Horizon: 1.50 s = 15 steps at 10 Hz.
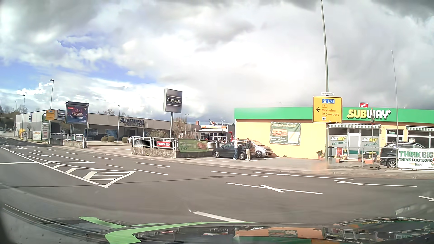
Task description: Follow the waypoints while adhering to traffic rules and regulations
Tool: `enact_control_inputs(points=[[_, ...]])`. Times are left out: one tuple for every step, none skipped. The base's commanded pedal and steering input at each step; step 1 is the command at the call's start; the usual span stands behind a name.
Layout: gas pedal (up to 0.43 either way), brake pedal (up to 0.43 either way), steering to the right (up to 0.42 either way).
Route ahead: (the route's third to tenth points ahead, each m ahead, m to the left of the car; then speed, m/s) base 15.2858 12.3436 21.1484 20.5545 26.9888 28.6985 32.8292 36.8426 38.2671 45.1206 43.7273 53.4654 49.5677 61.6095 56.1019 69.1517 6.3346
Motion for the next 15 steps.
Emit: enact_control_inputs(points=[[0.189,0.0,-0.079],[0.189,0.0,-0.09],[0.169,0.0,-0.103],[0.15,0.0,-0.115],[0.15,0.0,-0.127],[0.15,0.0,-0.139],[0.15,0.0,-0.155],[0.15,0.0,-0.169],[0.15,0.0,-0.184],[0.15,0.0,-0.205],[0.15,0.0,-0.219],[0.15,0.0,-0.229],[0.15,0.0,-0.239],[0.15,0.0,-0.253],[0.15,0.0,-0.265]])
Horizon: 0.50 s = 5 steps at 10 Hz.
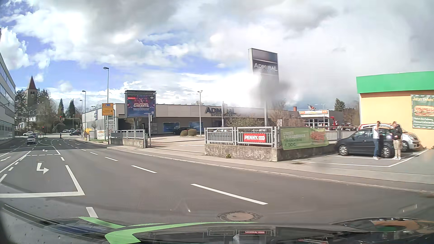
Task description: Follow the waypoints while adhering to traffic rules and regulations
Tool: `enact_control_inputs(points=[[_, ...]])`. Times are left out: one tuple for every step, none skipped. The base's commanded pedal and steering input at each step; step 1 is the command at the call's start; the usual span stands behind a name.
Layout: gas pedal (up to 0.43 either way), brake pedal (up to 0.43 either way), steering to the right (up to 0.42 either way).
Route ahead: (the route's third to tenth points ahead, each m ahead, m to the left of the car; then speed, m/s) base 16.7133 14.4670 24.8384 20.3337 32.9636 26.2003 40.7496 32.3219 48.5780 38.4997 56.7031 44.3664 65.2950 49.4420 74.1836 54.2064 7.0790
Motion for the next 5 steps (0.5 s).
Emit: enact_control_inputs(points=[[0.15,0.0,-0.274],[0.15,0.0,-0.276],[0.138,0.0,-0.278],[0.13,0.0,-0.28],[0.118,0.0,-0.28]])
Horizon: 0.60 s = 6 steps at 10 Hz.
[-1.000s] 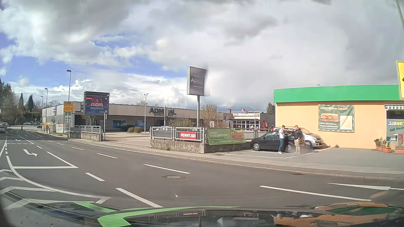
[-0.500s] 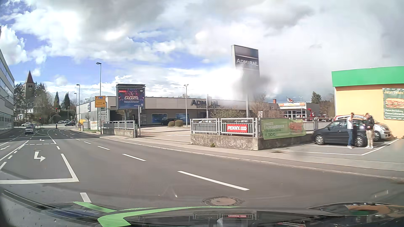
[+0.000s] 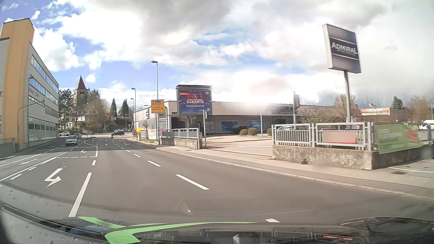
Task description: Follow the waypoints while adhering to traffic rules and regulations
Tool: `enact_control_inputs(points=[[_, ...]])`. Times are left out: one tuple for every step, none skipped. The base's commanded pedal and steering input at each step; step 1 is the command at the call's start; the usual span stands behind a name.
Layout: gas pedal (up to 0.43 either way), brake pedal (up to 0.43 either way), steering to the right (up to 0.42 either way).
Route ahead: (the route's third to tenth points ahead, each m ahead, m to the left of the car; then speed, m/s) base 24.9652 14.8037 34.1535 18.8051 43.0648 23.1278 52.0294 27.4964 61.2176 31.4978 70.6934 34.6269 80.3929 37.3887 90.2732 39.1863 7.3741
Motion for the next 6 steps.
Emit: enact_control_inputs(points=[[0.118,0.0,-0.279],[0.118,0.0,-0.275],[0.087,0.0,-0.273],[0.087,0.0,-0.261],[0.087,0.0,-0.244],[0.087,0.0,-0.224]])
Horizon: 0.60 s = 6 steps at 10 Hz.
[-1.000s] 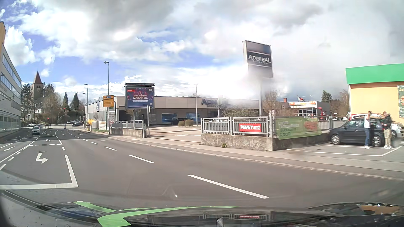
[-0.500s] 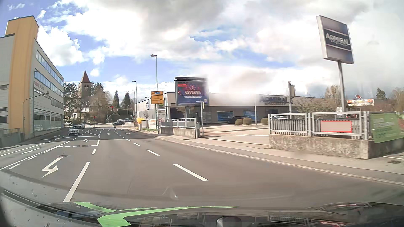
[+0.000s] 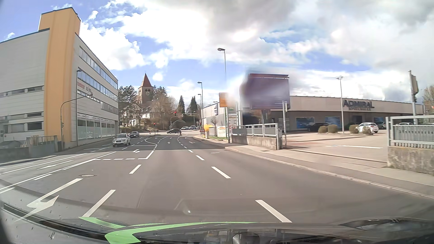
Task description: Follow the waypoints while adhering to traffic rules and regulations
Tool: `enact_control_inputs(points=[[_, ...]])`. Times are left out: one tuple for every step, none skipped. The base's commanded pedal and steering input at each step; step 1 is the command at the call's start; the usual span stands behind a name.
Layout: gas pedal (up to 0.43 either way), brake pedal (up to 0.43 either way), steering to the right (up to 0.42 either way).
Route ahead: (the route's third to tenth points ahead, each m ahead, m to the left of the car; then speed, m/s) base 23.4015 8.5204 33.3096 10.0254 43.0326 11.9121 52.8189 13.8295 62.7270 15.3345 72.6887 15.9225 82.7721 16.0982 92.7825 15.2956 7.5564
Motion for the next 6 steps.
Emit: enact_control_inputs(points=[[0.087,0.0,-0.196],[0.087,0.0,-0.174],[0.087,0.0,-0.148],[0.087,0.0,-0.133],[0.087,0.0,-0.112],[0.087,0.0,-0.09]])
